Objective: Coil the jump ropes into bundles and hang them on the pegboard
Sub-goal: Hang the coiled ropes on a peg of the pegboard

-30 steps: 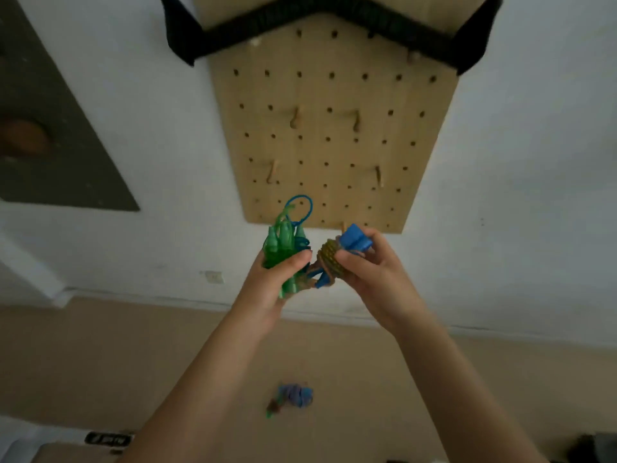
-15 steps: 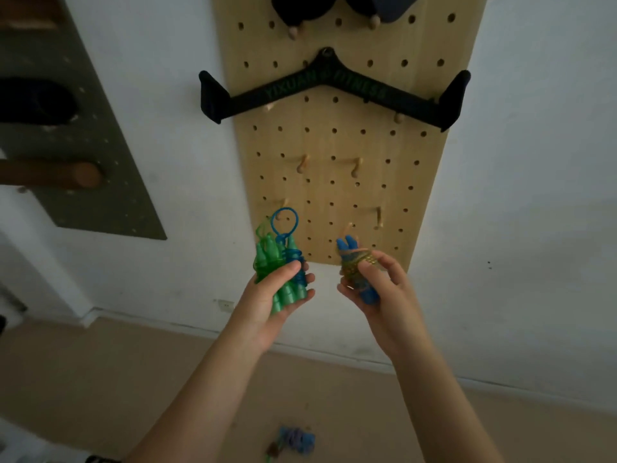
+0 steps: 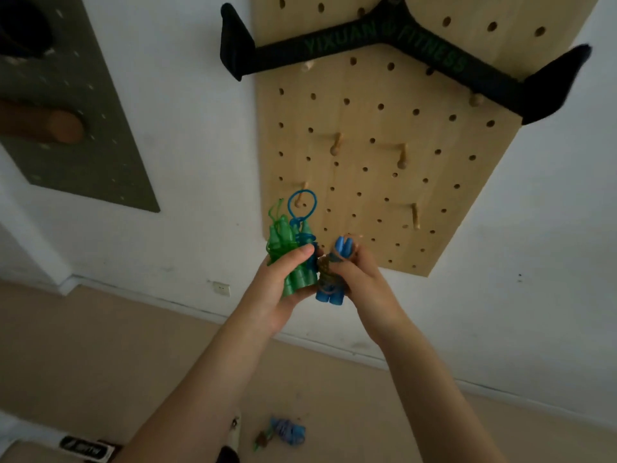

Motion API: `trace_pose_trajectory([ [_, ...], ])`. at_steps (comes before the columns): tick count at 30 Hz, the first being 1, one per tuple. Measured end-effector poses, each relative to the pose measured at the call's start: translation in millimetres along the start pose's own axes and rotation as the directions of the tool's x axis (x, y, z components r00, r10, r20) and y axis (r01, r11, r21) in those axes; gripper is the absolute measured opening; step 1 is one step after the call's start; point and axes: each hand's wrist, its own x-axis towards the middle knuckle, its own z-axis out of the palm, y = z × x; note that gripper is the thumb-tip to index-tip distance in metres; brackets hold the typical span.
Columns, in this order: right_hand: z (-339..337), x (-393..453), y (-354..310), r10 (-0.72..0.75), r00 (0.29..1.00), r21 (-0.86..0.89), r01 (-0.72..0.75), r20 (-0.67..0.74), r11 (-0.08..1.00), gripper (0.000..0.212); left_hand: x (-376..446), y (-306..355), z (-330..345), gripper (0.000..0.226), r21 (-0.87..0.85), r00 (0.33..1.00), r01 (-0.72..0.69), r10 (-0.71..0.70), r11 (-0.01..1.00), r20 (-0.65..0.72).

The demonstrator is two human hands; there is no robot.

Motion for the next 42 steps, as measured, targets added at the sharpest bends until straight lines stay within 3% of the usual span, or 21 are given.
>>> trace_pose_trajectory([
  [3,38,57,0,-0.047,0.992,-0.019,0.045,-0.118,0.999,0.026,47,22,-30,0.027,0.001,1.000,-0.002,0.002,1.000,0.018],
  [6,76,119,-4,-0.072,0.962,-0.065,0.057,-0.263,0.996,0.034,97,56,-61,0.040,0.006,1.000,0.008,-0.008,1.000,0.027],
  [9,107,174,-10,-0.116,0.947,-0.118,0.084,-0.299,0.989,0.034,142,91,-90,0.054,0.046,0.999,-0.007,0.005,0.999,0.044],
  [15,137,245,-14,-0.211,0.886,-0.107,0.183,-0.413,0.977,0.015,215,134,-131,0.053,0.112,0.993,-0.001,-0.012,0.994,0.114],
  [23,137,272,-9,-0.083,0.914,0.051,0.112,-0.397,0.992,0.023,260,126,-147,0.041,0.184,0.986,0.042,-0.071,0.982,0.153],
  [29,117,275,10,-0.072,0.964,-0.113,0.044,-0.254,0.993,0.024,276,109,-154,0.049,0.255,0.994,-0.003,-0.026,0.967,0.111],
  [33,100,277,17,-0.084,0.973,-0.137,0.055,-0.214,0.989,0.012,281,98,-142,0.055,0.263,0.984,-0.009,-0.038,0.965,0.173],
  [36,89,279,10,-0.088,0.972,0.038,0.098,-0.220,0.994,0.007,287,92,-131,0.056,0.255,0.976,0.023,-0.077,0.967,0.202],
  [38,83,280,4,-0.106,0.970,0.103,0.131,-0.218,0.986,0.019,289,91,-124,0.059,0.220,0.967,0.059,-0.111,0.974,0.231],
  [40,80,282,-1,-0.140,0.963,0.078,0.162,-0.232,0.984,0.022,290,90,-117,0.062,0.186,0.951,0.085,-0.135,0.979,0.277],
  [42,79,284,-3,-0.168,0.951,0.030,0.182,-0.260,0.983,0.010,290,90,-111,0.056,0.185,0.941,0.087,-0.141,0.979,0.308],
])
